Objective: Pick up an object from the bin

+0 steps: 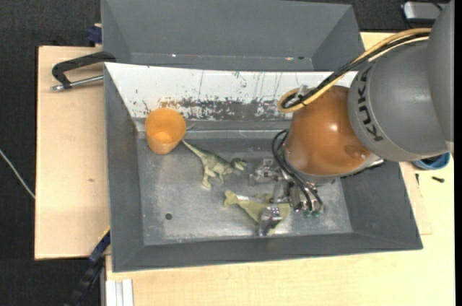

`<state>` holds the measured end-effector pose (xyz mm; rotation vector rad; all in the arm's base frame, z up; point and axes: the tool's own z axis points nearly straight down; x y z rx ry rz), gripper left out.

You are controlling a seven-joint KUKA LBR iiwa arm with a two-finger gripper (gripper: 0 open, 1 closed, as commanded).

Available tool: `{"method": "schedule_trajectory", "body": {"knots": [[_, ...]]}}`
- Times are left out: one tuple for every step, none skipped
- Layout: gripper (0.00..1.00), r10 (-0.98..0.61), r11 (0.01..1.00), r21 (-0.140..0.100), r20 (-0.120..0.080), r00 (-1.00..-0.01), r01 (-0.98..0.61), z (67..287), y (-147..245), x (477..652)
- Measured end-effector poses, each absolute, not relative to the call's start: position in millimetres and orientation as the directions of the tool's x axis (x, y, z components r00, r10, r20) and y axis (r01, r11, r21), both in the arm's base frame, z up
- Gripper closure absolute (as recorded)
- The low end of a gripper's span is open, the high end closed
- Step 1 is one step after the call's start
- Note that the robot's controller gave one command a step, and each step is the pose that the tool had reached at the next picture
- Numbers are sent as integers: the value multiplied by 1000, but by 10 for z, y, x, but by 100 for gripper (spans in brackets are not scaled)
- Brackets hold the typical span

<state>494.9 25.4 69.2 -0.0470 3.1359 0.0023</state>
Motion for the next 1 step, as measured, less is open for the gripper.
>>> {"method": "schedule_trajectory", "body": {"knots": [[0, 1, 1000, 2, -7, -1000, 1, 1022, 216, 4924]]}}
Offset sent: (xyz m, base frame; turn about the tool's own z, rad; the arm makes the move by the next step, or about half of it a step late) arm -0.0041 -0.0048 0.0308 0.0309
